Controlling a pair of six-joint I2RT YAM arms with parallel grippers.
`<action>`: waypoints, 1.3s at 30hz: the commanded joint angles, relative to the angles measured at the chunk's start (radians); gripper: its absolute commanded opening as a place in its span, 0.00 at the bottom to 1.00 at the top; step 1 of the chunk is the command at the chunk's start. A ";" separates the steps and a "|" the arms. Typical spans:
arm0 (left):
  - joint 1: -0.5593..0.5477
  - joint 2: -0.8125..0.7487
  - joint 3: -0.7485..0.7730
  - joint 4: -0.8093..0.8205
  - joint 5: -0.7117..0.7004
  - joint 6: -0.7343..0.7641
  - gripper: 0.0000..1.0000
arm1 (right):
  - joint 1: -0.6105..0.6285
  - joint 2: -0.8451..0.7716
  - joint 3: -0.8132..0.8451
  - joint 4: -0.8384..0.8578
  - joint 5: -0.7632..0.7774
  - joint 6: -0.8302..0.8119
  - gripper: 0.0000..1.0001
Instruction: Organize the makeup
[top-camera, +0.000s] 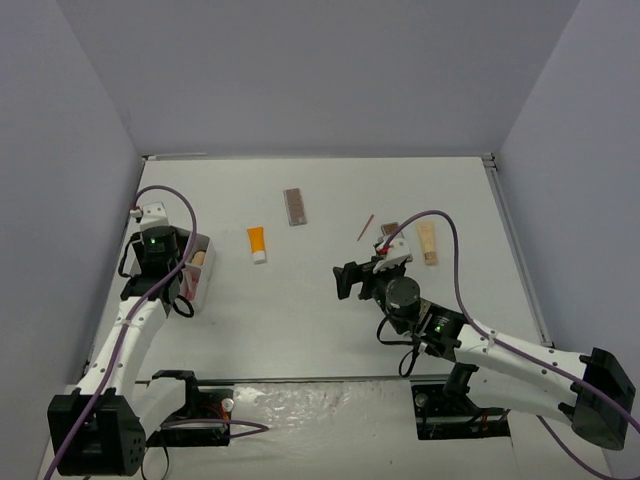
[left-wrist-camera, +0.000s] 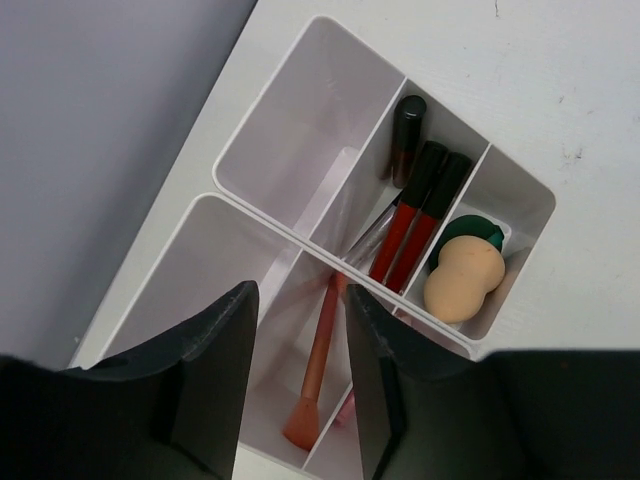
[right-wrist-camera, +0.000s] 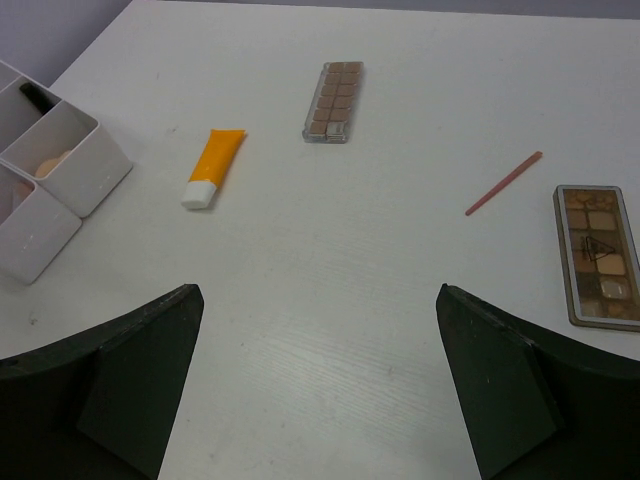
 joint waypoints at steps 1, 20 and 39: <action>0.007 -0.020 0.049 0.036 0.009 -0.003 0.44 | -0.049 -0.007 0.034 -0.011 0.002 0.046 1.00; -0.053 -0.098 0.177 -0.167 0.355 -0.121 0.97 | -0.411 0.617 0.632 -0.483 -0.009 0.256 0.82; -0.065 -0.140 0.191 -0.186 0.452 -0.153 0.97 | -0.506 1.095 0.935 -0.565 -0.060 0.337 0.37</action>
